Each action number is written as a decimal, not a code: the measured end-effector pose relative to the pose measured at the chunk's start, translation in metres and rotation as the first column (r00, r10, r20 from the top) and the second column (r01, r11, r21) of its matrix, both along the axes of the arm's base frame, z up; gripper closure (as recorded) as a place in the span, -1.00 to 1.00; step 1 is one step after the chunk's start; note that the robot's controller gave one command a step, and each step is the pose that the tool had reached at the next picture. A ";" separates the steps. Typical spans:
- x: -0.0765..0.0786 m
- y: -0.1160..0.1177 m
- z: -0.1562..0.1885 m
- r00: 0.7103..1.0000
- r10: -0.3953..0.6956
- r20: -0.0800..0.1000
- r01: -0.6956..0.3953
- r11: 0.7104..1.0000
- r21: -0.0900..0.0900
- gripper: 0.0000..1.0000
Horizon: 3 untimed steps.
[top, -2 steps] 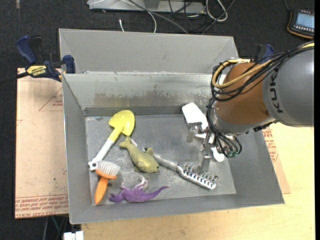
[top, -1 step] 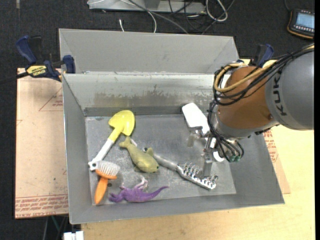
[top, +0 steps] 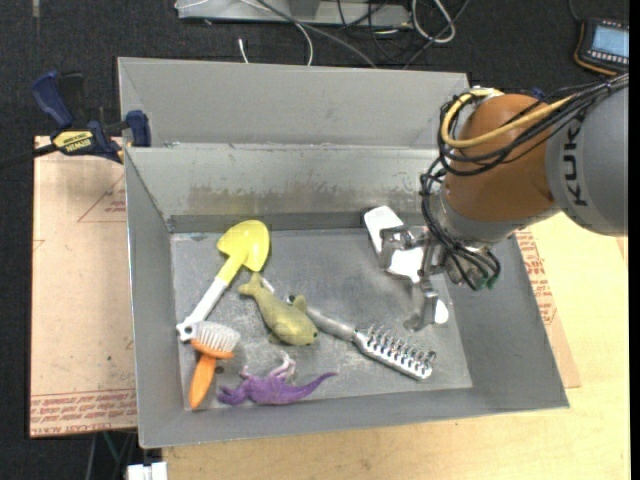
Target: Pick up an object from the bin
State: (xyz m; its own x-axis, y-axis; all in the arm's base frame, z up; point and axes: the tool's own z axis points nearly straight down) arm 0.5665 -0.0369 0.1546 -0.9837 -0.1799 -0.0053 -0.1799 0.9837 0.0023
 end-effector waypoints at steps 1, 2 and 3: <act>-0.007 0.002 -0.014 1.000 -0.014 0.012 0.014 1.000 -0.001 -1.00; -0.013 0.008 -0.014 0.999 -0.049 0.009 0.049 0.999 0.001 -1.00; -0.011 0.015 -0.024 0.995 -0.095 0.009 0.095 0.995 0.002 -1.00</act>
Offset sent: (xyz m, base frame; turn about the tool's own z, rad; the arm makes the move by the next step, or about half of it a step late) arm -0.0078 0.0094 0.0043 0.0610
